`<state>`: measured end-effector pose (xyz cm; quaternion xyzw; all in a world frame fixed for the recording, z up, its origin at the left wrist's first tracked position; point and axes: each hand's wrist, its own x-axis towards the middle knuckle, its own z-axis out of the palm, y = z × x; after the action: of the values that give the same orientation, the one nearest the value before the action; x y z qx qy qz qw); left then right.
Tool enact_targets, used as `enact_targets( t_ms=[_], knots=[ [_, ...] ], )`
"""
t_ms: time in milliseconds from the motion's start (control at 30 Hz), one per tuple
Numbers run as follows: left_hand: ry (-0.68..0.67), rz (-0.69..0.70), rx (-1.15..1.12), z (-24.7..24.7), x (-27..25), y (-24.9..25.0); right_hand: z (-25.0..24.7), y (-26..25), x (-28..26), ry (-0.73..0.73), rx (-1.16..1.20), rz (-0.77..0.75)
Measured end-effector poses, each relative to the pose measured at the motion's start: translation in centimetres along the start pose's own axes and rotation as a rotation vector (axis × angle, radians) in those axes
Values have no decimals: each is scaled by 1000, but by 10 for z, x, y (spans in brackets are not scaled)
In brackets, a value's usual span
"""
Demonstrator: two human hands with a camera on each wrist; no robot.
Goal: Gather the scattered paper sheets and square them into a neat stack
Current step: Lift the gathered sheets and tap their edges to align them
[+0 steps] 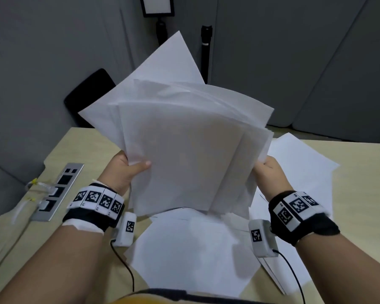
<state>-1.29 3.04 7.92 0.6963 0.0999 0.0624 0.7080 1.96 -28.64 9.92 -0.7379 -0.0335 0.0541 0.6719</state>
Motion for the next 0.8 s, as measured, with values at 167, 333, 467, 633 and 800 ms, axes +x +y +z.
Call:
enact_targets(
  t_ms=[167, 333, 467, 633, 800],
  knots=[
    [75, -49, -59, 8, -1, -3, 1, 1, -3, -33, -8, 25],
    [163, -66, -153, 3, 1, 0, -7, -6, 3, 120, -76, 20],
    [180, -187, -162, -2, -4, -21, -6, -5, 8, 175, -203, 25],
    [123, -441, -151, 0, -10, -53, 3, 16, 9, 205, -301, 103],
    [84, -618, -103, 3, -25, -91, 9, 16, 6, 106, -535, 107]
  ],
)
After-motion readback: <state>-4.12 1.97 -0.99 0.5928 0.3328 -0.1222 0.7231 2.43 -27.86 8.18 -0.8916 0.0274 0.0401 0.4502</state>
